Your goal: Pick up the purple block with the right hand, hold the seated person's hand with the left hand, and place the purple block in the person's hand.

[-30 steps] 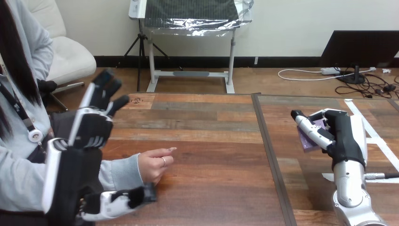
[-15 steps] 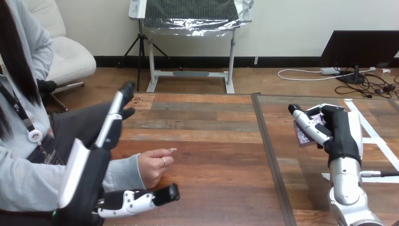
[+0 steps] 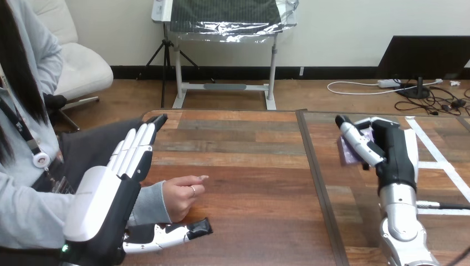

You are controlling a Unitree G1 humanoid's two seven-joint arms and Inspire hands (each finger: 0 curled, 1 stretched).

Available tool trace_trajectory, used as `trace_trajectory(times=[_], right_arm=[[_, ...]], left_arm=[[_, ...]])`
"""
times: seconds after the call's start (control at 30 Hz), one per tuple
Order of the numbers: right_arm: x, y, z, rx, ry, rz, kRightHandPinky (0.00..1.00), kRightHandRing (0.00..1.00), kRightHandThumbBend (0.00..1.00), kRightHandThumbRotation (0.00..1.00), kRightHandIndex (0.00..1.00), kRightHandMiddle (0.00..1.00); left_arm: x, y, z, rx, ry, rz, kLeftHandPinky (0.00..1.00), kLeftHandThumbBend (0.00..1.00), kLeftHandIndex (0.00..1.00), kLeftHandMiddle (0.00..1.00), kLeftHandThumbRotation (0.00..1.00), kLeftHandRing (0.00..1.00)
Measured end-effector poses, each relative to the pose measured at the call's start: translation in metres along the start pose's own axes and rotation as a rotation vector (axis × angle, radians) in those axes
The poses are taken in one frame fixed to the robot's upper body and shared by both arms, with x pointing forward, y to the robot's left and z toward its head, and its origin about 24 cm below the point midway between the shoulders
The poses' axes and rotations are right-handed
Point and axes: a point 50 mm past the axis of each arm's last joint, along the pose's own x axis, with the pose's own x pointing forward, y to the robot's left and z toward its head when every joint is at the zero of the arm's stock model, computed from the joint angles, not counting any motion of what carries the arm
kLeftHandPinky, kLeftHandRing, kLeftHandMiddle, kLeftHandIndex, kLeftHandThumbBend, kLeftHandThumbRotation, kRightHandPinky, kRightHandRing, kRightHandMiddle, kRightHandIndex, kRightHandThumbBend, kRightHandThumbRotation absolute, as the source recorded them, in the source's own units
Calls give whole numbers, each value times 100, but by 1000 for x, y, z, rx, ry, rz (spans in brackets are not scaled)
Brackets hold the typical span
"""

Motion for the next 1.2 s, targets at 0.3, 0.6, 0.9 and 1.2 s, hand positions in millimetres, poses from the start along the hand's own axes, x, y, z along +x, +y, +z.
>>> trace_trajectory(times=[0.3,0.6,0.9,1.2], right_arm=[[1,6,12,111,-52,31,1,6,26,40,15,10],[2,10,24,165,-107,55,2,6,26,40,15,11],[-1,16,33,218,-146,73,2,6,25,38,16,10],[-7,17,33,235,-155,93,2,6,24,37,16,11]], left_arm=[[1,5,-12,105,61,-49,100,100,100,100,58,100],[9,9,-21,150,75,-77,100,100,100,100,56,100],[17,9,-31,179,94,-115,99,100,100,100,55,100],[26,5,-42,197,115,-160,98,100,99,100,49,100]])
